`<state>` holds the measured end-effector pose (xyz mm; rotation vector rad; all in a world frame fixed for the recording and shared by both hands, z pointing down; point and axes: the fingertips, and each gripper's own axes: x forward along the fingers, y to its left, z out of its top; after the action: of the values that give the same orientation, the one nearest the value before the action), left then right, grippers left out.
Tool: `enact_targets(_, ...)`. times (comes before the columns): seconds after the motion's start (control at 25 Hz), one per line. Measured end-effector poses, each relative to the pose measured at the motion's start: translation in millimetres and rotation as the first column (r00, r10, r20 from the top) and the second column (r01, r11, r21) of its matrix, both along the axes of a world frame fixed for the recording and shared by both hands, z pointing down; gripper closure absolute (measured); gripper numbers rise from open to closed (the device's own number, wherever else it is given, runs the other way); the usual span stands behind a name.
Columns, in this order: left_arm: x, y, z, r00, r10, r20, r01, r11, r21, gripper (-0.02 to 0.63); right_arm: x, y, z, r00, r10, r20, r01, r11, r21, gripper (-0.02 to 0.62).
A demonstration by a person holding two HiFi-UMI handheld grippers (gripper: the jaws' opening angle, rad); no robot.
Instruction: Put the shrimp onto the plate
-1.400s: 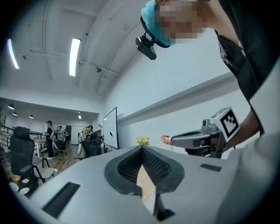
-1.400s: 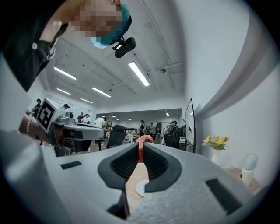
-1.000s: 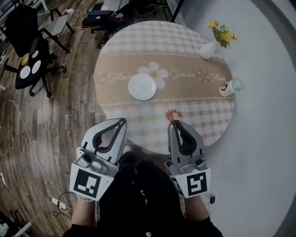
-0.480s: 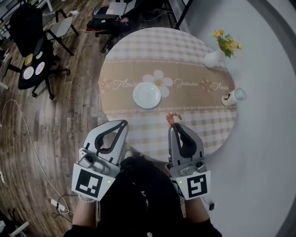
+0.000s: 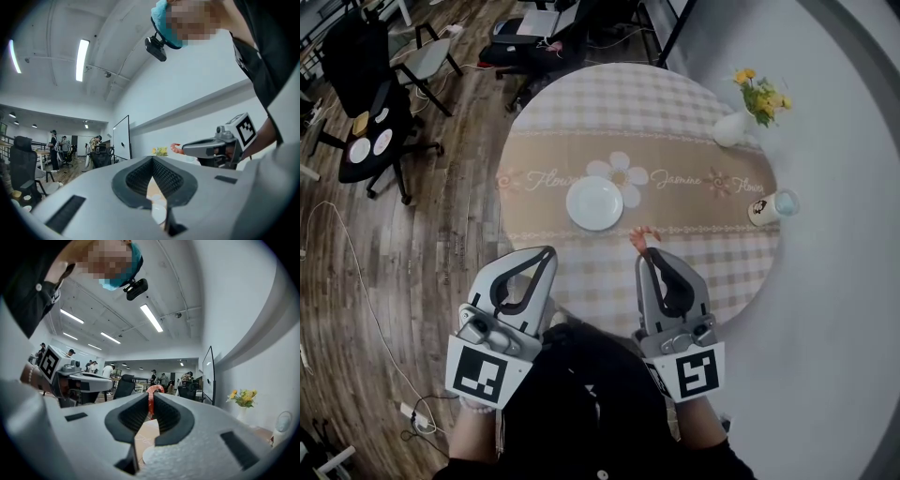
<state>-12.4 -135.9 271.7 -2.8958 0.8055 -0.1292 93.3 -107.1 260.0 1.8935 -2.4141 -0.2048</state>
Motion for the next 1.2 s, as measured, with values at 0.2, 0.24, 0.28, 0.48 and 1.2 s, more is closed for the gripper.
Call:
enact_targets(0.2,2.0,-5.0,0.9,1.000,-0.021,0.003,0.021,1.000,0.001,0.606,3.7,-7.3,2.9,1.000,-0.021,0.002,0.021,1.000,-0.005,0.574)
enact_targets(0.24,1.8,-5.8,1.3,1.000,-0.025,0.005,0.025,1.000,0.001,0.606,3.8,-8.7,4.0,1.000,-0.025,0.002,0.025,1.000,-0.008,0.574)
enact_targets(0.28,1.3,-6.5,1.8,1.000,-0.029,0.006,0.029,1.000,-0.001,0.606,3.7,-10.0,4.8,1.000,-0.030,0.002,0.030,1.000,-0.010,0.574)
enact_targets(0.48,-1.7,-10.1,3.5,0.999,-0.054,0.006,0.054,0.999,-0.004,0.606,3.7,-16.5,7.9,0.999,-0.048,0.004,0.048,0.999,-0.015,0.574)
enact_targets(1.2,-24.9,-16.9,20.7,0.986,-0.159,0.043,0.160,0.986,-0.042,0.606,8.1,-57.2,63.9,0.995,-0.094,-0.012,0.092,0.987,-0.134,0.574)
